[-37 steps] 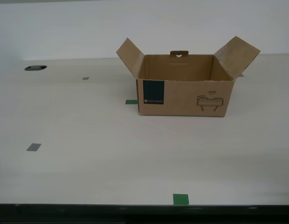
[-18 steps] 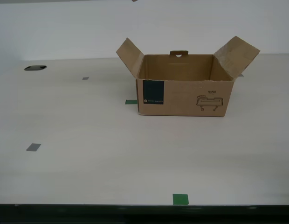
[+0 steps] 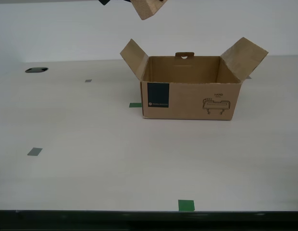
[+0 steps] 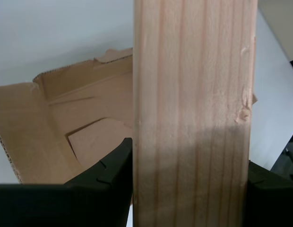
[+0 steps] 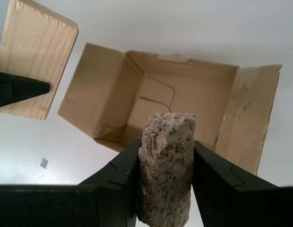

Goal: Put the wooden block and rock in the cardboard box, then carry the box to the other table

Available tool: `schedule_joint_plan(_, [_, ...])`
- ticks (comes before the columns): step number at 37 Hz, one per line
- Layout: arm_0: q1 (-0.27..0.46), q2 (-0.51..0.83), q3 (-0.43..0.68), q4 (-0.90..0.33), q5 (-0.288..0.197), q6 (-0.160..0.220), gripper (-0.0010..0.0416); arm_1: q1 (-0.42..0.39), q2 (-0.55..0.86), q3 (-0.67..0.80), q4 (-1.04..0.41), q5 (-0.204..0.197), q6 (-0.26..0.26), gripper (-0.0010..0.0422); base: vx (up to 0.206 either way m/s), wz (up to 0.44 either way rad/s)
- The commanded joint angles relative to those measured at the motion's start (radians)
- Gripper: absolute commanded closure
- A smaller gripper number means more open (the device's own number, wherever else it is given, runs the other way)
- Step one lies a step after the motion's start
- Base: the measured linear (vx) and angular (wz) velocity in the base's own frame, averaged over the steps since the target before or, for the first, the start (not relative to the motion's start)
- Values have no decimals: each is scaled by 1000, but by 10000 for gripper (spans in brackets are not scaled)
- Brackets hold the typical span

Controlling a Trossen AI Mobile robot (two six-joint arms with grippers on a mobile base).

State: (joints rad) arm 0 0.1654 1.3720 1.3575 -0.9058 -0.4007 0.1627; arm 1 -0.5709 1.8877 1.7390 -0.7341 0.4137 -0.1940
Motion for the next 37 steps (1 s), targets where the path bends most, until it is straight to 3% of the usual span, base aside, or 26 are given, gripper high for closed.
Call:
schedule_joint_plan(1, [2,37,1,-6,-6,5,407,-4,56,61,-40,3,11,413,0,0])
schedule_joint_plan(21, [69,306,1,127,-6,-38,407,-38,229,91,21,-23,17,413,0,0])
schedule_joint_plan(37, [111,457,-5,223,2,-71,406,-39,251,66,110,-39,14,413,0,0])
